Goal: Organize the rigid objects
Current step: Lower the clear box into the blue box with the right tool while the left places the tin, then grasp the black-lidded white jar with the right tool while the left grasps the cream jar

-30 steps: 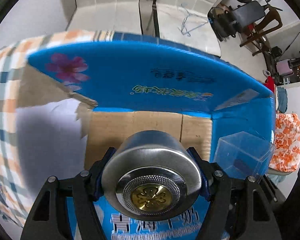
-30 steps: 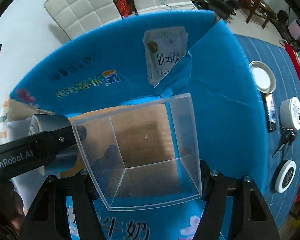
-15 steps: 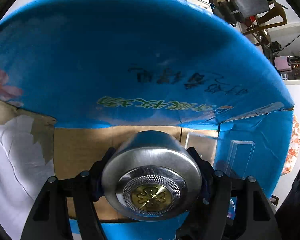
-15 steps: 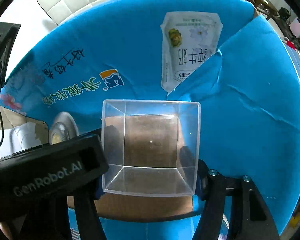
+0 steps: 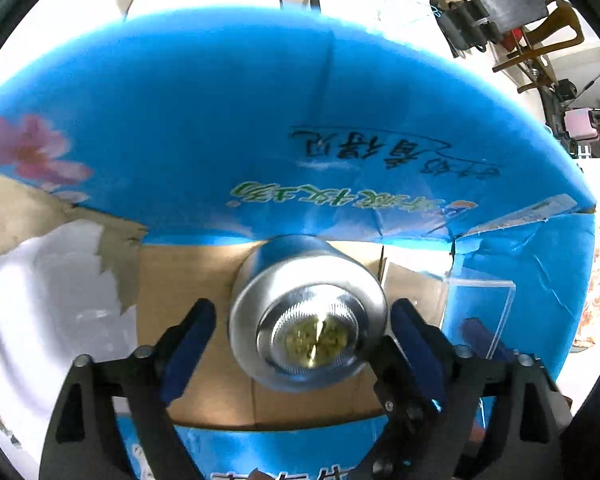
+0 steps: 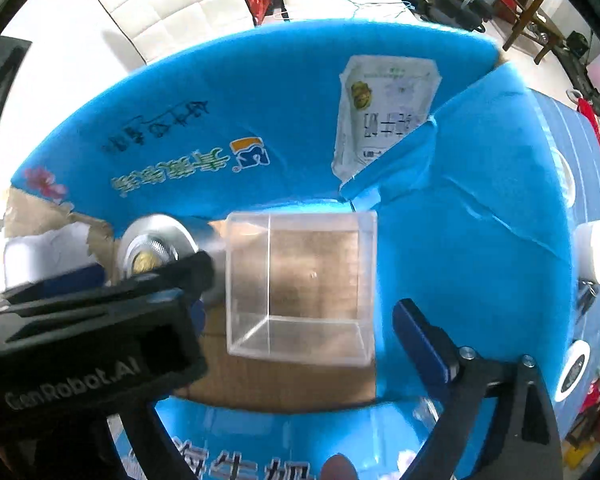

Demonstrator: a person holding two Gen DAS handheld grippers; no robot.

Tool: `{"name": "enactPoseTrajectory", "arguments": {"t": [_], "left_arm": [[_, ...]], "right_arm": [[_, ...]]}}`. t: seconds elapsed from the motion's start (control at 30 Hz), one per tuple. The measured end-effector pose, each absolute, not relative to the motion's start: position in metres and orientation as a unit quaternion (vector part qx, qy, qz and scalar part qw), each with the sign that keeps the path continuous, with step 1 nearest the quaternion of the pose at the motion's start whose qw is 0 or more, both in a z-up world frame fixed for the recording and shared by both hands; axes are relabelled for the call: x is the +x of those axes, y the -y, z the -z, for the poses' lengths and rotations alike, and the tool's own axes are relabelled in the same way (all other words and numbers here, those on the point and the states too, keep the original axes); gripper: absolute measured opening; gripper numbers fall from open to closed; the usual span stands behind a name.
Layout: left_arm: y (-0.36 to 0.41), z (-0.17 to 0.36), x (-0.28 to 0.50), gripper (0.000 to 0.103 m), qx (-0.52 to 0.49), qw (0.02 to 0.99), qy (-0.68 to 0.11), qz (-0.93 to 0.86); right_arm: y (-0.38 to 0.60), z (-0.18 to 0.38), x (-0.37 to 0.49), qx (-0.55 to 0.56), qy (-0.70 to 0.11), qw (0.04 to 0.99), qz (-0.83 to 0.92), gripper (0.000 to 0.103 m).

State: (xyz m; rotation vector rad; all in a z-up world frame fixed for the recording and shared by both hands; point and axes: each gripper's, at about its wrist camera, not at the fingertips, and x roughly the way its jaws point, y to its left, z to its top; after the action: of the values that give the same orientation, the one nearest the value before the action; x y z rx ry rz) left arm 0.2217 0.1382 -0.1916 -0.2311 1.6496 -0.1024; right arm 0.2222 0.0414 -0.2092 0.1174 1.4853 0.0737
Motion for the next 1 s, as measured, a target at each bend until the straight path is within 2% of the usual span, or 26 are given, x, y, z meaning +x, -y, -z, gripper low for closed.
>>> {"name": "enactPoseTrajectory", "arguments": {"t": [0.07,0.4,0.67,1.0], "left_arm": [[-0.136,0.175,0.217,0.103,-0.080,0.689,-0.720,0.036],[-0.174,0.114,0.141,0.103,-0.055,0.751,-0.657,0.023],[-0.181,0.064,0.117,0.103,-0.034,0.790,-0.612,0.011],[-0.172,0.012,0.073,0.103,-0.040,0.817,-0.576,0.013]], "right_arm": [[-0.040,0.203,0.217,0.048,-0.676,0.735,-0.030,0.097],[-0.035,0.159,0.153,0.020,-0.642,0.766,-0.031,0.097],[-0.003,0.063,0.085,0.034,-0.609,0.791,-0.046,0.097],[0.008,-0.022,0.040,0.033,-0.566,0.819,-0.086,0.097]]}}
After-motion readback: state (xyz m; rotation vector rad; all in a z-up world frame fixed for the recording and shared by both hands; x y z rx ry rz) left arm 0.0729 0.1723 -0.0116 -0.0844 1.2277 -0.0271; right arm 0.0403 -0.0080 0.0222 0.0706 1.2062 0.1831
